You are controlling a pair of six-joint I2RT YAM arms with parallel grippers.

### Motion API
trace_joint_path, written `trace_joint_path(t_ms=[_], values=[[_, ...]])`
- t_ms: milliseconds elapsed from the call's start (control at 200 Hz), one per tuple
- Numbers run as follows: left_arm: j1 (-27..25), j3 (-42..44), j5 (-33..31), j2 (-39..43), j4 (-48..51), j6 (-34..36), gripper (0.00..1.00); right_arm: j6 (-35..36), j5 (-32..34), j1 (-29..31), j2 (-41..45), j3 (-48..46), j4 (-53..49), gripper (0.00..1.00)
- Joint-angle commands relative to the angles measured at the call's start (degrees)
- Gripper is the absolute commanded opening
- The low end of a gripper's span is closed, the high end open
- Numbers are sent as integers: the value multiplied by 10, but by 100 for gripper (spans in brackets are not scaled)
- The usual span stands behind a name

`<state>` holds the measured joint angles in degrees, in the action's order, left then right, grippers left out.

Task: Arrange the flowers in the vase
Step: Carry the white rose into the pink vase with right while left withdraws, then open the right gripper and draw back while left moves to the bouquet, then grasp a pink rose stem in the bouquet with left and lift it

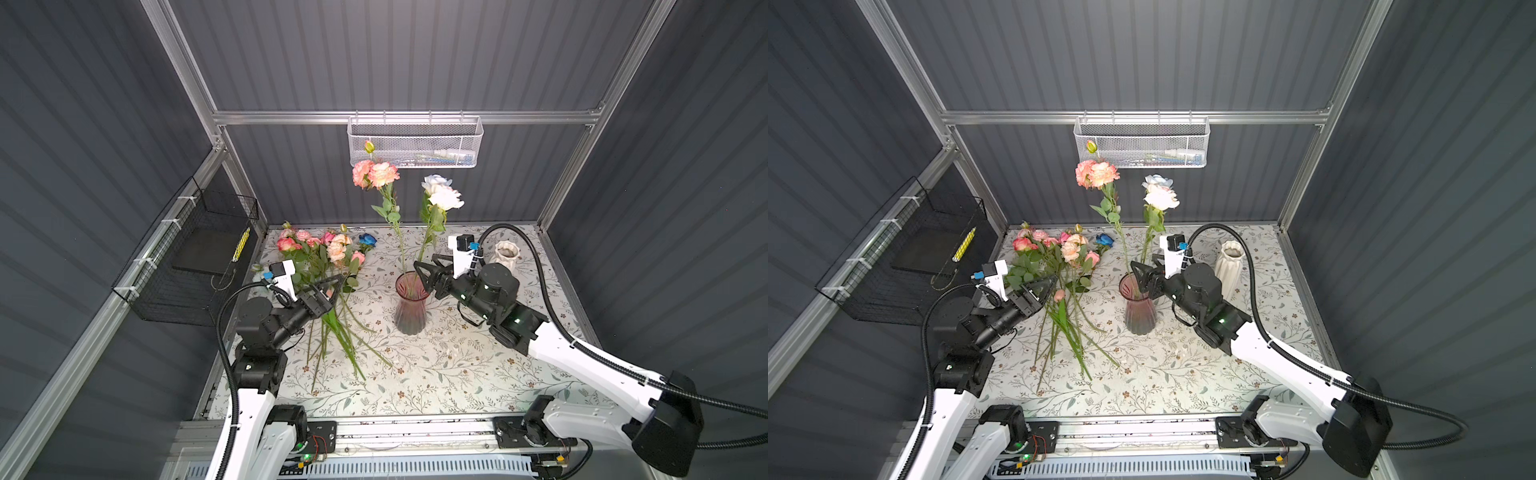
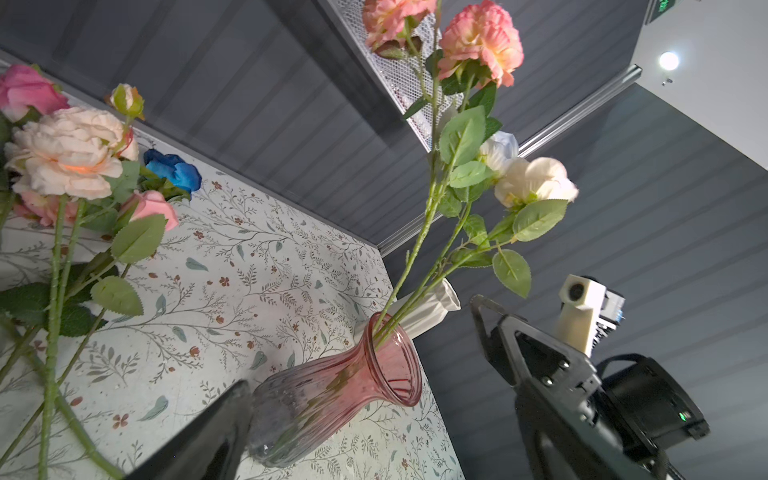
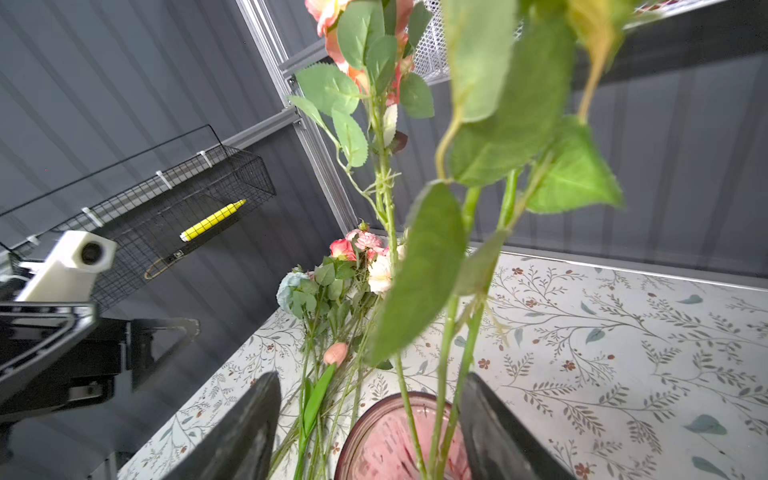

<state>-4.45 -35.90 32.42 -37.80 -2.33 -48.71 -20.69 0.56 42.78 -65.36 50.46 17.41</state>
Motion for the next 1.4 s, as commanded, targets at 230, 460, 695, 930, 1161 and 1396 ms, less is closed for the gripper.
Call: trace_joint_path(t_ms=[230, 460, 695, 930, 1161, 1396], values=[[-4, -18, -101, -67, 167, 50, 82, -78, -31, -2, 141, -95, -32, 74], [-6, -10, -178, -150, 195, 79, 60, -88, -44, -1, 245, -134, -67, 73], [-38, -24, -249, -282, 143, 121, 43, -78, -44, -2, 289, -140, -97, 71], [-48, -28, -422, -320, 183, 95, 32, -78, -41, -1, 317, -151, -108, 71], [-35, -35, -424, -376, 153, 99, 27, -66, -29, -1, 341, -151, -125, 71], [-30, -35, -424, -424, 99, 110, 31, -57, -27, -2, 355, -143, -141, 71]])
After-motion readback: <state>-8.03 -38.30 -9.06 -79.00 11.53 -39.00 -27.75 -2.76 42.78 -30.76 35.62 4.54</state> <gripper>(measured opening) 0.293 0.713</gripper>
